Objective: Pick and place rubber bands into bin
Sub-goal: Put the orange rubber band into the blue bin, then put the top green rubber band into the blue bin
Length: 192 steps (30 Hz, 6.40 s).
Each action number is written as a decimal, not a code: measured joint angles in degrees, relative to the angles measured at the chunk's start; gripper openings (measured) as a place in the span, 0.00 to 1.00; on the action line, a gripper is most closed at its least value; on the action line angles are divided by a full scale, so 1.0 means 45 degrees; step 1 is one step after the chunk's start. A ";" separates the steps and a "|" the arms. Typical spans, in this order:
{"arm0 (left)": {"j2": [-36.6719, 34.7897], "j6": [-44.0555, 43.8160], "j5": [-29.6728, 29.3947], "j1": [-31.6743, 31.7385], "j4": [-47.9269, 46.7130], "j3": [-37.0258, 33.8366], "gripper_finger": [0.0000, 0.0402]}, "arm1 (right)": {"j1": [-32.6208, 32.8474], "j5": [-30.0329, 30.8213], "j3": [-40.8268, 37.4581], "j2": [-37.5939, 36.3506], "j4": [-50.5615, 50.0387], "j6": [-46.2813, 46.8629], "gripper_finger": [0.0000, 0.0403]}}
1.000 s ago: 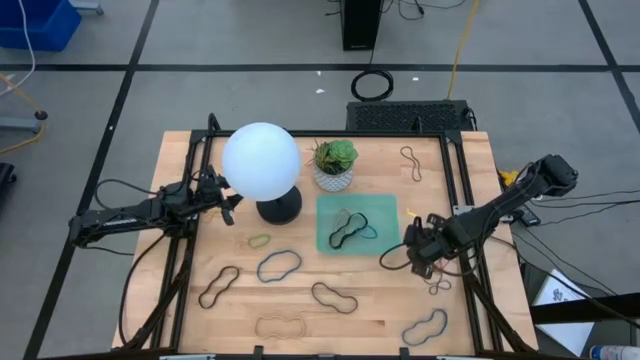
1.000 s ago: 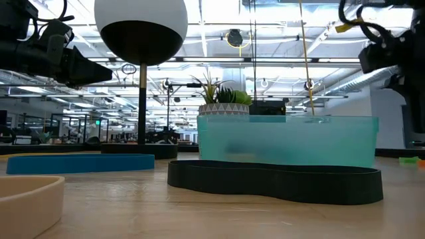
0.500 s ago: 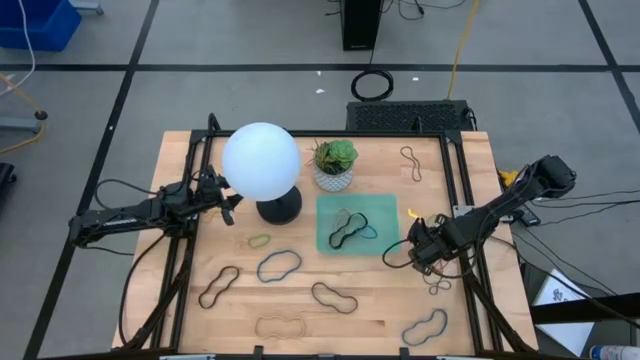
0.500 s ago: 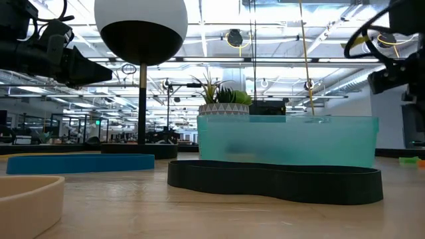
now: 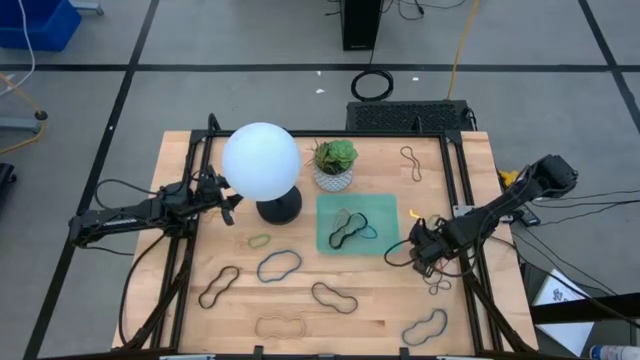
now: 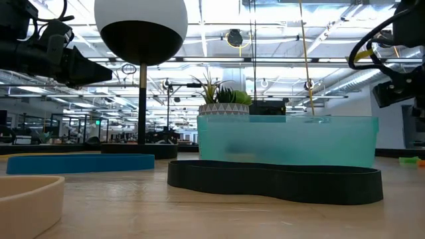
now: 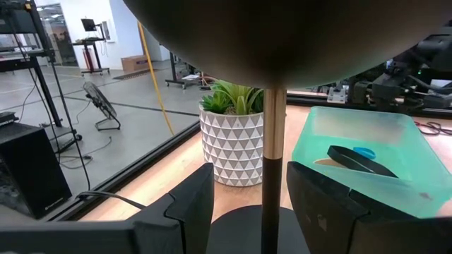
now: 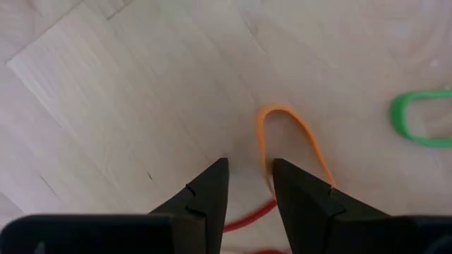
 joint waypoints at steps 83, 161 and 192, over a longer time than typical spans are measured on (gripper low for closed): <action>0.0002 -0.0053 -0.0002 0.0000 0.0005 0.0000 0.46 | -0.2840 0.3677 0.1386 -0.0868 1.2839 -1.4031 0.00; 0.0002 0.0078 0.0003 0.0005 -0.0010 0.0005 0.46 | -0.4738 0.0906 0.4116 -0.1422 0.0083 -0.8822 0.30; -0.0003 0.0044 0.0003 0.0003 -0.0004 0.0003 0.46 | -0.4663 0.0602 -0.0509 -0.1870 -0.1369 -0.0660 0.31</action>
